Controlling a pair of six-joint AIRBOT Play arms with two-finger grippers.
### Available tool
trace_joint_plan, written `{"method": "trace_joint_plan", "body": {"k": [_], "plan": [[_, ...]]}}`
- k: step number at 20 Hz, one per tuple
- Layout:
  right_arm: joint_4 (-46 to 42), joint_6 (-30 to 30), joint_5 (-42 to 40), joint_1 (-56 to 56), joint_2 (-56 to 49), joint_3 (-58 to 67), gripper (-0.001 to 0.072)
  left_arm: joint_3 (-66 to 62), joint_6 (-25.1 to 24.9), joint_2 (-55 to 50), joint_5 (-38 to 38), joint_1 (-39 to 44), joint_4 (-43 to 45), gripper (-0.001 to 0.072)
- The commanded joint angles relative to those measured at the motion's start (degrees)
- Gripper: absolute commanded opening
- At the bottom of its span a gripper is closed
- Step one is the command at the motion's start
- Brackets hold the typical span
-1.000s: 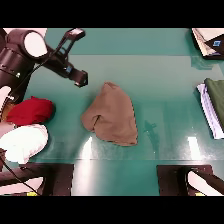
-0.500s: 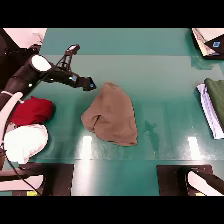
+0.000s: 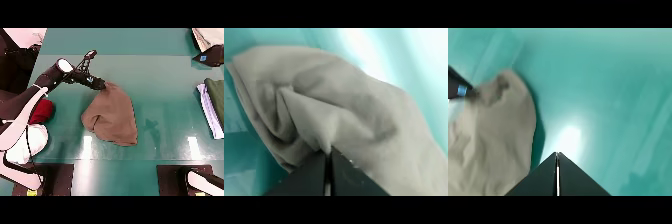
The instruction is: Fold the shirts.
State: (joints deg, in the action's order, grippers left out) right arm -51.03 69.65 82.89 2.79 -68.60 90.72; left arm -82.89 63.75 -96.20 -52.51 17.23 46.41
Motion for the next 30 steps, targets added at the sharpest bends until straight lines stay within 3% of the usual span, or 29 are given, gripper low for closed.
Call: {"method": "trace_joint_plan", "body": {"k": [1,5,6,8,9,11,12,16,28,29,30], "plan": [[0.1,1.7,3.9,-0.5,-1.7,-2.5,0.0016,-1.8,0.7,-0.7,-1.7,-0.7,1.5,0.0026],[0.5,3.5,-0.7,-4.6,1.9,-19.6,0.0016,-7.8,8.2,2.3,-9.7,-5.7,13.4,0.0025],[0.8,5.1,-3.0,-6.5,3.1,-24.9,0.0056,-8.1,8.3,4.1,-10.5,-6.9,15.3,0.0025],[4.9,5.5,-8.0,-11.5,4.3,-35.5,0.0588,-8.1,8.3,7.9,-12.5,-8.6,18.3,0.0026],[8.5,5.5,-10.5,-14.3,4.2,-40.3,0.0631,-8.1,8.3,9.4,-13.7,-8.9,19.7,0.0026],[16.0,5.1,-16.6,-20.7,2.8,-47.3,0.0613,-8.1,8.3,11.5,-16.9,-8.9,21.1,0.0026],[18.5,4.4,-19.5,-23.8,1.6,-49.2,0.0556,-8.1,8.2,12.1,-18.3,-8.9,21.1,0.0026],[26.3,0.7,-30.3,-32.4,-4.7,-50.6,0.0556,-8.1,8.3,12.5,-21.2,-8.9,21.1,0.0026],[25.6,0.8,-34.7,-33.8,-17.2,-39.8,0.0544,-8.1,8.3,12.5,-22.0,-8.9,20.9,0.0026],[25.6,0.8,-34.9,-34.1,-17.6,-39.2,0.0426,-8.1,8.3,12.5,-22.0,-8.9,20.9,0.0026],[25.6,0.2,-35.3,-34.5,-17.8,-38.3,0.0257,-8.1,8.3,12.5,-22.0,-8.9,20.9,0.0026]]}}
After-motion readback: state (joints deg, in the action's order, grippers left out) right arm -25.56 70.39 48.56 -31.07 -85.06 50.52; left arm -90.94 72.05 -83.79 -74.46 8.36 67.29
